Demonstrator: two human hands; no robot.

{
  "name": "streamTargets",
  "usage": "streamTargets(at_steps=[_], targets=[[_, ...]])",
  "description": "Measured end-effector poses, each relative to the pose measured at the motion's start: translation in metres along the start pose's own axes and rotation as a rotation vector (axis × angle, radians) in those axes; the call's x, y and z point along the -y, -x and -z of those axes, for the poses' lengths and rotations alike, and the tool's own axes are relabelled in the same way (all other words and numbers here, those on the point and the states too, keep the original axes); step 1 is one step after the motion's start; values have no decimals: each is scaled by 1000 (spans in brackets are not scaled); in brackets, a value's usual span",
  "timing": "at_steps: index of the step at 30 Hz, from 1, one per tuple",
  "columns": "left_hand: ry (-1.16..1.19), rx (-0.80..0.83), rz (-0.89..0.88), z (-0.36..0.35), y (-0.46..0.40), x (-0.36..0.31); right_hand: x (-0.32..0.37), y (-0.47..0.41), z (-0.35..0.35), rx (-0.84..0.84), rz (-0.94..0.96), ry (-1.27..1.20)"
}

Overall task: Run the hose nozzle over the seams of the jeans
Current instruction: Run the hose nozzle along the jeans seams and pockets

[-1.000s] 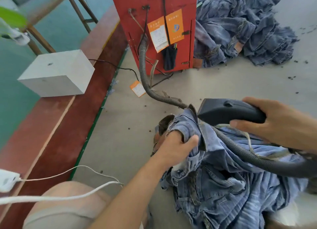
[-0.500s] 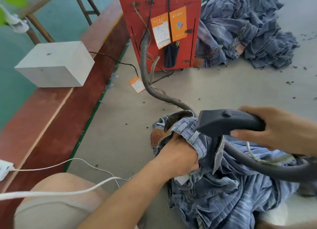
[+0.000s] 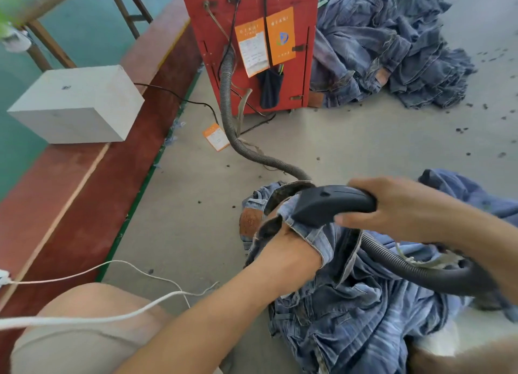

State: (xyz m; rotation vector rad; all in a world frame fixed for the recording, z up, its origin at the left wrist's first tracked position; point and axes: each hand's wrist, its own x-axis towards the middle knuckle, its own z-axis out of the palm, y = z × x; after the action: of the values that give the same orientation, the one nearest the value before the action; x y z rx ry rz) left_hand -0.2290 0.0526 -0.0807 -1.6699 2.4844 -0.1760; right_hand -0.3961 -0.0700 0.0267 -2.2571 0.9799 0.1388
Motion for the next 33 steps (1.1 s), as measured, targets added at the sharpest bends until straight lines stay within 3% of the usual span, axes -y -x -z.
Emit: streamTargets(at_steps=[2,5,8,11,13,15,18,21,23,27,30,33], targets=[[-122,-72,-39,-8,1,-6,7,-14,-13,-136,-2,58],[-93,-121,-44,-13,6,-7,1,-18,1,-253,-62,-19],[-95,-120,-6,-12,7,-9,-8,0,23,-25,-32,-161],[86,-104,52,-13,9,-12,-1,2,12,145,-23,-65],[167,-147,47,-14,10,-14,3,-10,-1,38,-35,5],[1,-163,-16,-15,7,-9,1,-17,-1,-127,-75,37],[-21,91,58,-4,-3,14,-13,-4,21,-110,-58,-135],[132,118,91,0,3,26,-9,12,27,92,-16,-184],[30,84,14,-3,7,24,1,6,13,139,31,-96],[48,202,86,3,2,33,5,-2,-1,-9,18,-13],[32,219,102,10,2,41,-4,6,8,-107,-5,-160],[83,207,97,13,1,37,-5,16,18,-4,-13,-320]])
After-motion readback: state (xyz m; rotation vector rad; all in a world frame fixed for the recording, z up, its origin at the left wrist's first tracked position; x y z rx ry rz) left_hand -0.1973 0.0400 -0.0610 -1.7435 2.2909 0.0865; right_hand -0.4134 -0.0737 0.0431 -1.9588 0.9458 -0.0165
